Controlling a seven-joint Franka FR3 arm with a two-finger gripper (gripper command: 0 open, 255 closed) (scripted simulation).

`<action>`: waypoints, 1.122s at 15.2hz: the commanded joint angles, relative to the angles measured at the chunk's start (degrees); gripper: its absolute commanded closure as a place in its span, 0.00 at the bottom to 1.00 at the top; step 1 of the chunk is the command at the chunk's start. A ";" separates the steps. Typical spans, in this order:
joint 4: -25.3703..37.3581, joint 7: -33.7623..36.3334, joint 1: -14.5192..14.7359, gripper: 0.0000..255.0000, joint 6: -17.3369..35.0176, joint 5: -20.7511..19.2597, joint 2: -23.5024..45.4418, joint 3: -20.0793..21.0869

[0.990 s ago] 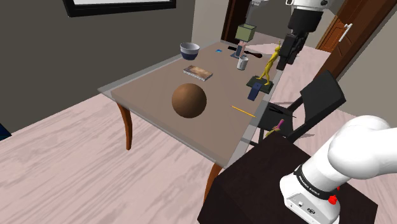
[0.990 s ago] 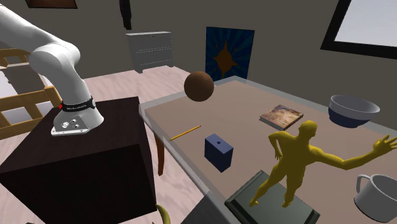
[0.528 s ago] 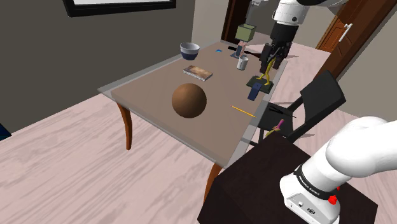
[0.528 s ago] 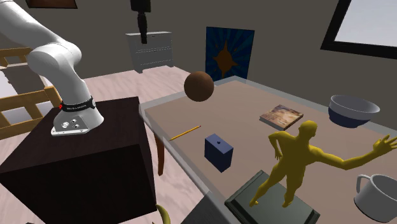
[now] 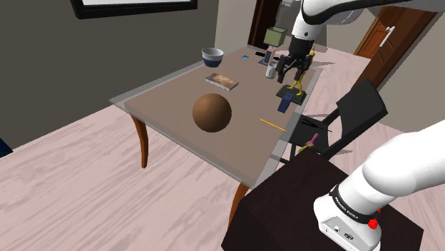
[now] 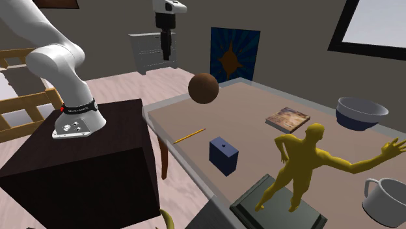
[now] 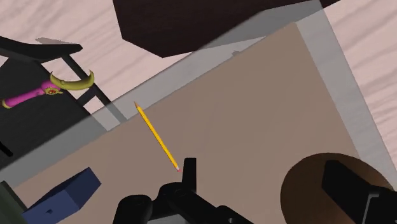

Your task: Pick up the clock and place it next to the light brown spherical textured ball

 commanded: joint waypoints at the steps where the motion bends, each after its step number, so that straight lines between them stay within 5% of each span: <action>1: 1.18 1.18 -0.96 0.00 2.53 -0.12 3.46 -0.77; 17: 17.45 8.25 -7.89 0.00 15.79 3.34 31.87 -7.26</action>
